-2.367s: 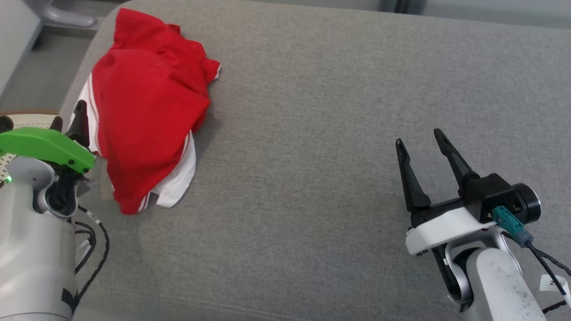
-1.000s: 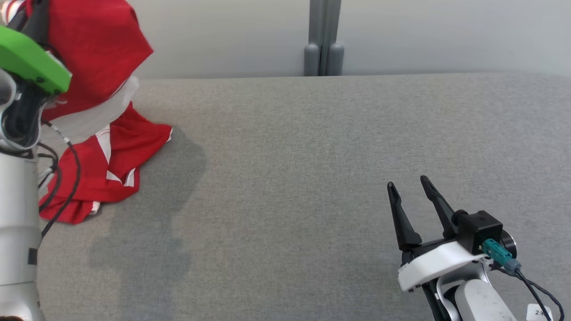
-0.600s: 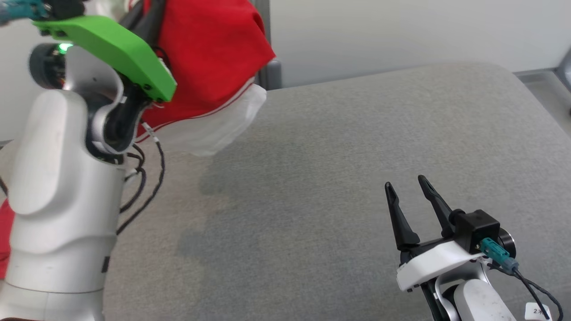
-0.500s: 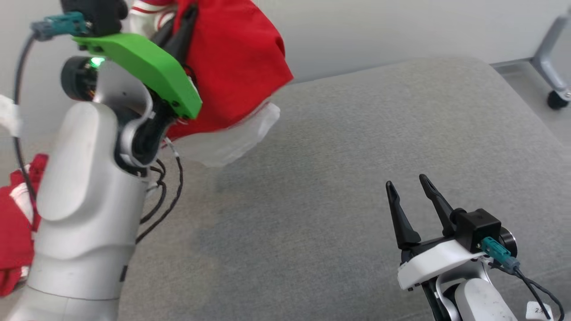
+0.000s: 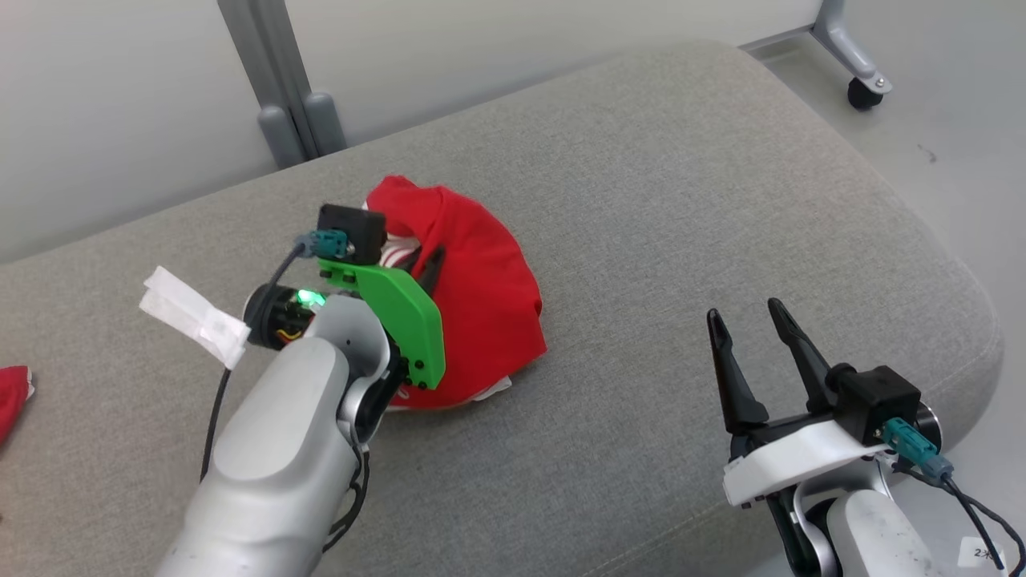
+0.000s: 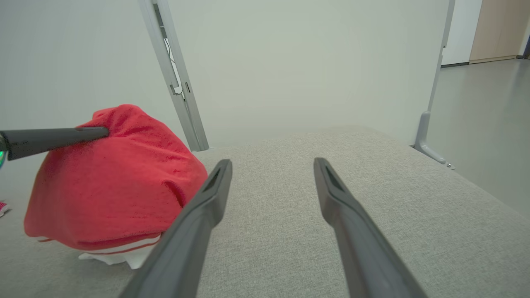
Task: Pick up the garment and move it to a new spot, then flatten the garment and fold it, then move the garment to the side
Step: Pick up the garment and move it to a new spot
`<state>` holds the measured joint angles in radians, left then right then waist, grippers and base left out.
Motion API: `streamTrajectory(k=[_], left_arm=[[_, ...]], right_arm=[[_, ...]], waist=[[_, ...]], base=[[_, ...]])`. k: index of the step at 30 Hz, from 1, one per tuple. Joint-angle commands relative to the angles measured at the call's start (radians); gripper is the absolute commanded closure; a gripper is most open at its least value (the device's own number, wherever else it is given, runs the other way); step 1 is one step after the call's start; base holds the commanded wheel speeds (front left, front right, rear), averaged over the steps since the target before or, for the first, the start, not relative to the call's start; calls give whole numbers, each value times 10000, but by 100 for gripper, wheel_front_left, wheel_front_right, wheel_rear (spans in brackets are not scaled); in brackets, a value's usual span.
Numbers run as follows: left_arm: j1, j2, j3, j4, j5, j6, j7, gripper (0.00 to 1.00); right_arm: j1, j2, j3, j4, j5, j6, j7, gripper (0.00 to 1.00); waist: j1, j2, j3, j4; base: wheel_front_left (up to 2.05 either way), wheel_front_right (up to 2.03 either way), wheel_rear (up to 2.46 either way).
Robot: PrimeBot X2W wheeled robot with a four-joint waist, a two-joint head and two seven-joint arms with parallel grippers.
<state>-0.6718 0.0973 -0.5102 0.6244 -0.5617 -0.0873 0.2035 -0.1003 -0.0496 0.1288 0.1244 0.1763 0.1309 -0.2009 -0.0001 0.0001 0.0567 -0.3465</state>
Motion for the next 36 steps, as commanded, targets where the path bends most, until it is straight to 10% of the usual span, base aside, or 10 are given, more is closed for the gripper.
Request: streamTrajectory(k=[1,16,26,36], left_arm=[[112,9,-90,201,47,-73,-129,0],[1539,446,443,-632,-1028,-395,-3088,0],[3729,1542,1621,-2632,-747,448,-4619,0],[5789,1367,3117,-4403,-200,928,-4676,0]], right_arm=[[-142,-14,-58,-17,49,-1,-74,0],[62,-16,-497,2,116,-1,-163,0],[75,-18,-621,-14,-37,-3,-39,0],[316,-21,-556,132,235,-3,186,0]], waist=[[1,-1,365,-96],[1,-1,195,1770],[1,-1,-78,2810],[1,-1,-366,3292]], base=[[0,0,0],[0,0,0],[0,0,0],[0,0,0]])
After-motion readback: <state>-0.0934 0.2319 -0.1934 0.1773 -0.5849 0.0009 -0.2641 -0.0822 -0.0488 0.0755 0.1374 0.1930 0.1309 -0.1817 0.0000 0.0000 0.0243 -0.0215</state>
